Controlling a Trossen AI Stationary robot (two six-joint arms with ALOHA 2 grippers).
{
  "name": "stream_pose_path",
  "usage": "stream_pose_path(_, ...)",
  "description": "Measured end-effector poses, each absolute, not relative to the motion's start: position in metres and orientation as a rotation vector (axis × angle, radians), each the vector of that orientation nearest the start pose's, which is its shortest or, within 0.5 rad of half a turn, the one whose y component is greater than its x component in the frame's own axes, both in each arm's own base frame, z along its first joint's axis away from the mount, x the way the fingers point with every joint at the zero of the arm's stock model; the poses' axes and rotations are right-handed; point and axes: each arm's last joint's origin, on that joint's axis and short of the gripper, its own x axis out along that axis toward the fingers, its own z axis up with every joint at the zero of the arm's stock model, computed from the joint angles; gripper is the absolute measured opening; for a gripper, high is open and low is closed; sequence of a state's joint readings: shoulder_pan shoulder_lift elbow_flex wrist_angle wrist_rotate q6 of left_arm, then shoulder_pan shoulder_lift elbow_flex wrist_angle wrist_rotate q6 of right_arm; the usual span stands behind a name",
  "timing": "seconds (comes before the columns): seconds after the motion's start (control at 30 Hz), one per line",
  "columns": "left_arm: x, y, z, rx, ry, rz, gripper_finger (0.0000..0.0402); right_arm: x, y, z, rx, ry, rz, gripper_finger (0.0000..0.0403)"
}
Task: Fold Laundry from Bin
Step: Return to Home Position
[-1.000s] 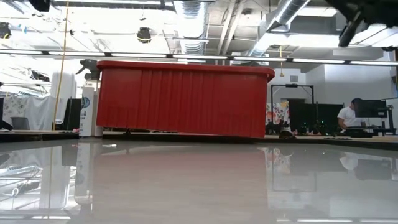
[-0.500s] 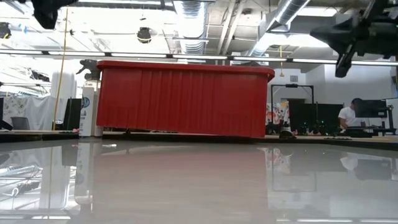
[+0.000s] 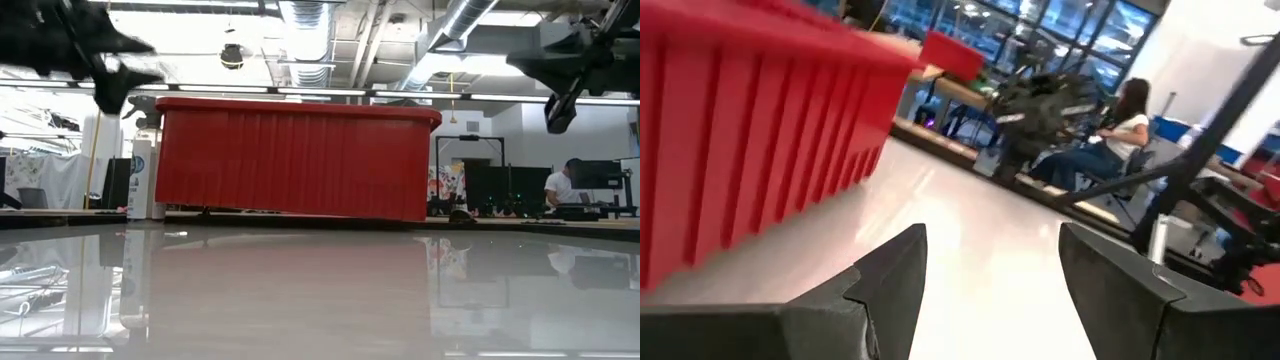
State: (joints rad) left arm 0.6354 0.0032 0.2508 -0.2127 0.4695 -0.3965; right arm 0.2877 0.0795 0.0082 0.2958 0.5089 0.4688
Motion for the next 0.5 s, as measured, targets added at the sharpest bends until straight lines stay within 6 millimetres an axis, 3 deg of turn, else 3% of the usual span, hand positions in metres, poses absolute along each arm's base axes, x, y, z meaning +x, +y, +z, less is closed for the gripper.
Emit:
stream_pose_path(0.23,0.088,0.037,0.176,-0.412,-0.127,0.232,0.0217,0.097,0.015,0.182,0.661,-0.210,-0.172,0.0027)
stream_pose_path(0.5,0.094,0.023,0.171,-0.348,-0.098,0.270,0.0217,0.097,0.011,0.168,0.615,-0.122,-0.344,0.0027)
